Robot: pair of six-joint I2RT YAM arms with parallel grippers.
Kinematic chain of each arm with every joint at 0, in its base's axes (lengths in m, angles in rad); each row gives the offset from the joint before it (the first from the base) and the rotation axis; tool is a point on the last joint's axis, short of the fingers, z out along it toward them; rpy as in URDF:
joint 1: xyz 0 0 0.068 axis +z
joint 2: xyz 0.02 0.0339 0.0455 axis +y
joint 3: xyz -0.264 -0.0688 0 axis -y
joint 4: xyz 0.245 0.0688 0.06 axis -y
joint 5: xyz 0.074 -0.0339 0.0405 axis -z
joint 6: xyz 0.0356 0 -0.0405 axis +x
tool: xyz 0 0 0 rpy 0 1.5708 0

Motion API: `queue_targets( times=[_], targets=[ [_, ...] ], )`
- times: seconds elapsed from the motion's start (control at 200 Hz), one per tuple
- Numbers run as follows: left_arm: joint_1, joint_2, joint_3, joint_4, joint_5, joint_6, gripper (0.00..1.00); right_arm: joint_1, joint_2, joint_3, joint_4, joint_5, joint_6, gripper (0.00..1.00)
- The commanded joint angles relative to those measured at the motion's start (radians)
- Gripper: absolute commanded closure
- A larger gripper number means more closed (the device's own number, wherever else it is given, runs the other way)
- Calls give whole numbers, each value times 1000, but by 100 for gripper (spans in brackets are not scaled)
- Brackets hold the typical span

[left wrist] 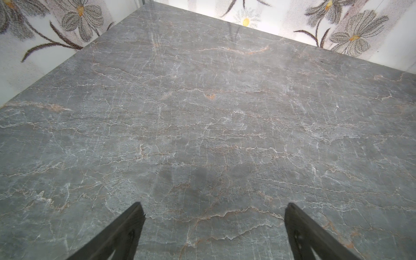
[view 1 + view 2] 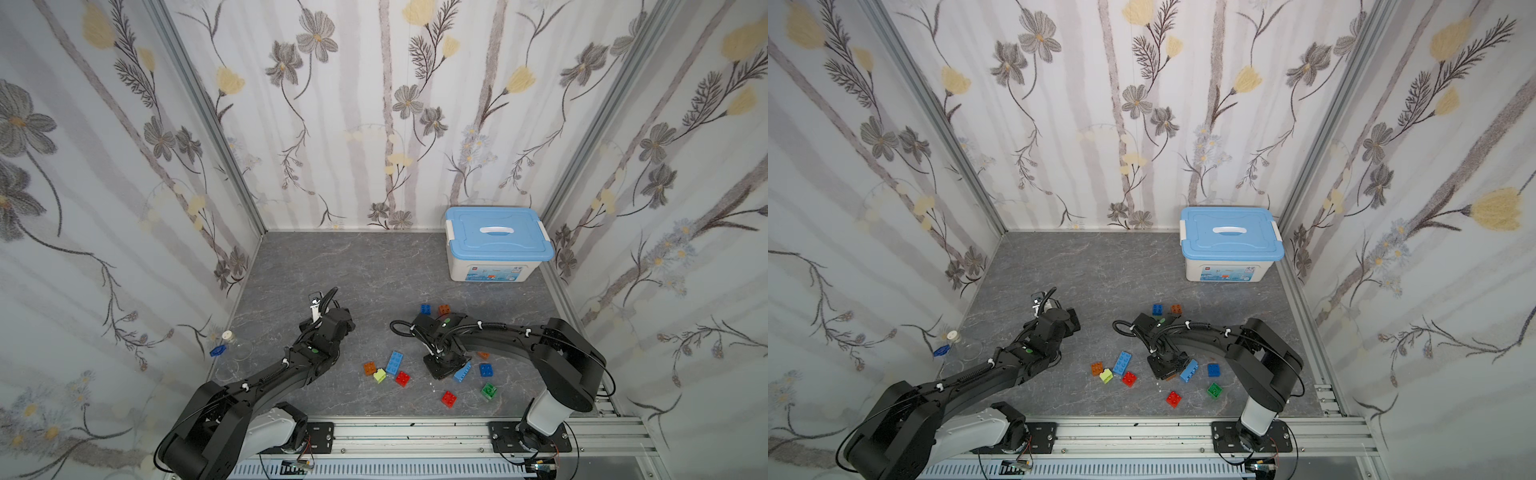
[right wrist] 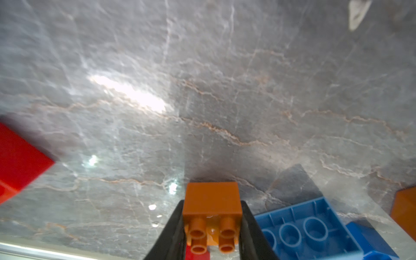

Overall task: Assemble the letter h with lego
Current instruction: Pick up the lego brick from the center of the board, then place the lego brick at the center of the board.

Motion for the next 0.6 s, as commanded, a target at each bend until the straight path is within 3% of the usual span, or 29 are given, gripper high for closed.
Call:
queue_targets(
  times=[0.0, 0.36, 0.595],
  targets=[
    [3, -1, 0, 15, 1, -21, 0, -1, 14, 45, 39, -10, 89, 73],
    [11, 19, -10, 35, 59, -37, 0, -25, 305, 510, -9, 168, 236, 68],
    [14, 19, -8, 36, 92, -36, 0, -50, 406, 605, -14, 193, 257, 68]
  ],
)
